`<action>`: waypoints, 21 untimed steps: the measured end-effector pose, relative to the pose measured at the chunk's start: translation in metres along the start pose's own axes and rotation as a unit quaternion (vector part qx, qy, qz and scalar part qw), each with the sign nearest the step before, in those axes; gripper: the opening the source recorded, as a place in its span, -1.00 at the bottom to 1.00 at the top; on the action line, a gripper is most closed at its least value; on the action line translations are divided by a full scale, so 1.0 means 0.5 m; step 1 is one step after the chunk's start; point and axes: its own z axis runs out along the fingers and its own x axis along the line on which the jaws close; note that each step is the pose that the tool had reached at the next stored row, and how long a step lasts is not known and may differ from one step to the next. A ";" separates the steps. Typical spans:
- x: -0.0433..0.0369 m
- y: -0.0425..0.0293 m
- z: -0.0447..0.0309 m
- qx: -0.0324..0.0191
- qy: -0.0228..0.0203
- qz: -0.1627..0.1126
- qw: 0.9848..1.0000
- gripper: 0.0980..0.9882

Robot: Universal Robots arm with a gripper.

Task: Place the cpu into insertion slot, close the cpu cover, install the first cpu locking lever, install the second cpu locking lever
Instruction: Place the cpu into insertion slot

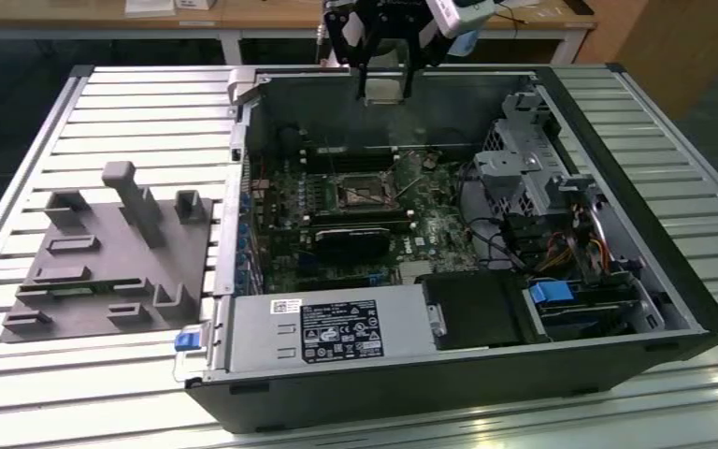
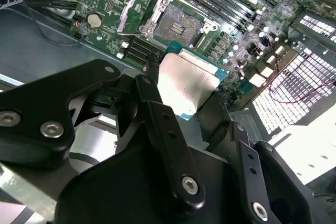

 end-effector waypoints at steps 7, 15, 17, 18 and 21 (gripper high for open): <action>0.000 -0.001 0.007 0.000 0.000 0.000 1.000 -0.01; -0.001 -0.003 0.036 0.000 0.000 0.000 1.000 -0.01; -0.001 -0.004 0.043 0.000 0.000 0.000 1.000 -0.01; -0.001 -0.004 0.047 0.000 0.000 0.000 1.000 -0.01; -0.001 -0.005 0.056 -0.001 -0.001 0.000 1.000 -0.01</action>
